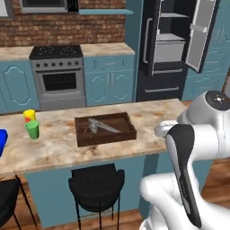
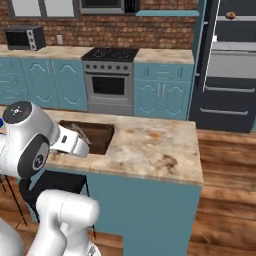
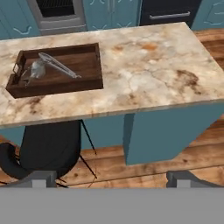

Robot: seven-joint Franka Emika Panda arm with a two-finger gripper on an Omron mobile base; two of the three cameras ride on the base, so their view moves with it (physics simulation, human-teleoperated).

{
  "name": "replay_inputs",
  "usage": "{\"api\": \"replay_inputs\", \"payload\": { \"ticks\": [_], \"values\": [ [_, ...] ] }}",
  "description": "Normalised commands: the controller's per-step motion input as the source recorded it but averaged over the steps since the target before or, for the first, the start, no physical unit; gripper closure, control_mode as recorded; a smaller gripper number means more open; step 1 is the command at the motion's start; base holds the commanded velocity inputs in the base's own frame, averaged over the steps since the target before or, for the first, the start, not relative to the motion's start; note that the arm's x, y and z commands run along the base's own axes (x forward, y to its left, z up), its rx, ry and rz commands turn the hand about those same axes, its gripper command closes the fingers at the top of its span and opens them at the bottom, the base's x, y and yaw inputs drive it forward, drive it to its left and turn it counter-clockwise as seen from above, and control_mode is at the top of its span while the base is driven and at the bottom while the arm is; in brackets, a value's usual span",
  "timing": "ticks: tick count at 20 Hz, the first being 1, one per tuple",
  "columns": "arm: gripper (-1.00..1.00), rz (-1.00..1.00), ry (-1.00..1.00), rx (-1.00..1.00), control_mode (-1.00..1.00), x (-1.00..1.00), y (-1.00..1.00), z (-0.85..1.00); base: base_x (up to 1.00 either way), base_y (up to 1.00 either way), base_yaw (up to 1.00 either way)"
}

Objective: Gather the avocado and corn from the fridge and place them on a tray on the dining counter. Then gather the chicken drumstick and fish from the fridge and place them on the other tray.

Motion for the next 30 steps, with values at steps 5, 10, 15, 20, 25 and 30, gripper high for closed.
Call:
{"api": "replay_inputs", "payload": {
  "ticks": [5, 10, 15, 20, 25, 30],
  "values": [
    [-1.00, 0.00, 0.00, 0.00, 1.00, 0.00, 0.00, 0.00, 0.00, -1.00, -0.06],
    [-1.00, 0.00, 0.00, 0.00, 1.00, 0.00, 0.00, 0.00, 0.01, -1.00, -0.04],
    [-1.00, 0.00, 0.00, 0.00, 1.00, 0.00, 0.00, 0.00, 0.12, -1.00, -0.01],
    [-1.00, 0.00, 0.00, 0.00, 1.00, 0.00, 0.00, 0.00, 0.40, -1.00, 0.00],
    [-1.00, 0.00, 0.00, 0.00, 1.00, 0.00, 0.00, 0.00, 0.85, -0.84, 0.00],
    [-1.00, 0.00, 0.00, 0.00, 1.00, 0.00, 0.00, 0.00, 1.00, -0.43, 0.00]
  ]
}}
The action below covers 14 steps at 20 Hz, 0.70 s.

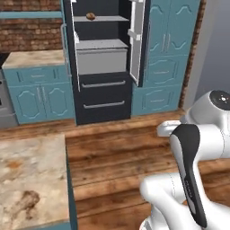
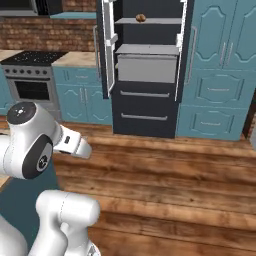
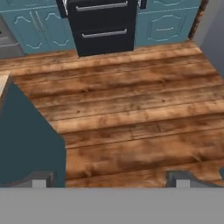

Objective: Gather the avocado and corn from the fridge and place them on a tray on the dining counter. Then gather the chicken drumstick and fish from the fridge and place them on the other tray.

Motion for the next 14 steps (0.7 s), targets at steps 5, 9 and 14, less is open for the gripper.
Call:
{"api": "replay_inputs", "payload": {
  "ticks": [5, 9, 14],
  "values": [
    [-1.00, 0.00, 0.00, 0.00, 1.00, 0.00, 0.00, 0.00, 1.00, -0.19, 0.00],
    [-1.00, 0.00, 0.00, 0.00, 1.00, 0.00, 0.00, 0.00, 1.00, -0.32, 0.00],
    [-1.00, 0.00, 0.00, 0.00, 1.00, 0.00, 0.00, 0.00, 1.00, -0.44, 0.00]
  ]
}}
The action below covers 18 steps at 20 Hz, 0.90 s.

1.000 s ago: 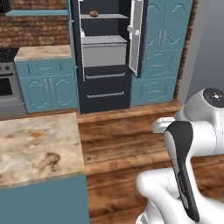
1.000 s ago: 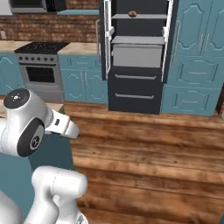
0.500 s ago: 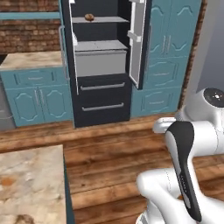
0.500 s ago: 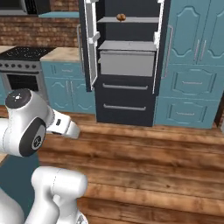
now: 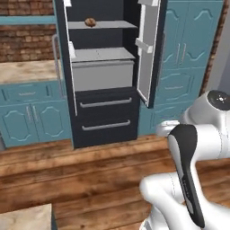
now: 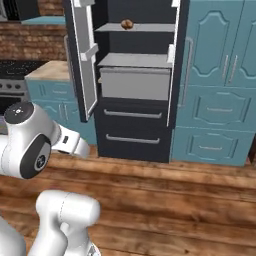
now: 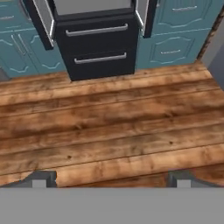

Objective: Gather the avocado and corn from the fridge and place them on a tray on the dining counter. Then gather the chicken drumstick and fish from the fridge and place them on the other tray.

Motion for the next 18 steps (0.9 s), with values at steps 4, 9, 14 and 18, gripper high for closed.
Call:
{"api": "replay_inputs", "payload": {
  "ticks": [4, 9, 14, 18],
  "values": [
    [-1.00, 0.00, 0.00, 0.00, 1.00, 0.00, 0.00, 0.00, 1.00, -0.29, 0.00],
    [-1.00, 0.00, 0.00, 0.00, 1.00, 0.00, 0.00, 0.00, 1.00, -0.04, 0.00],
    [-1.00, 0.00, 0.00, 0.00, 1.00, 0.00, 0.00, 0.00, 1.00, 0.00, 0.00],
    [-1.00, 0.00, 0.00, 0.00, 1.00, 0.00, 0.00, 0.00, 1.00, 0.00, 0.00]
  ]
}}
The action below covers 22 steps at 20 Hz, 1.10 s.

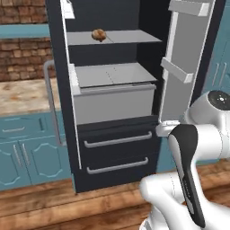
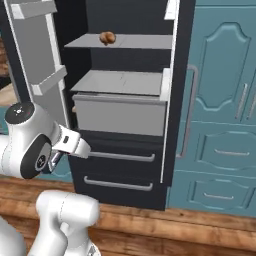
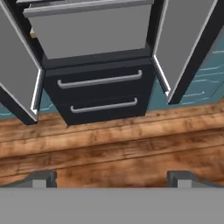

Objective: Gather the avocado and corn from the fridge and place them on a tray on the dining counter. Then gather the chicken drumstick and fish from the fridge and place them on the other tray.

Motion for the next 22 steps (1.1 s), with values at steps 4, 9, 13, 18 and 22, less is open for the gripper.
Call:
{"api": "replay_inputs", "payload": {
  "ticks": [4, 9, 13, 18, 22],
  "values": [
    [-1.00, 0.00, 0.00, 0.00, 1.00, 0.00, 0.00, 0.00, 1.00, 0.00, 0.00],
    [-1.00, 0.00, 0.00, 0.00, 1.00, 0.00, 0.00, 0.00, 1.00, 0.00, 0.00],
    [-1.00, 0.00, 0.00, 0.00, 1.00, 0.00, 0.00, 0.00, 1.00, 0.00, 0.00],
    [-1.00, 0.00, 0.00, 0.00, 1.00, 0.00, 0.00, 0.00, 0.81, 0.00, 0.02],
    [-1.00, 0.05, -0.07, 0.00, -1.00, 0.71, 0.00, 0.76, 0.00, 0.00, 0.00]
  ]
}}
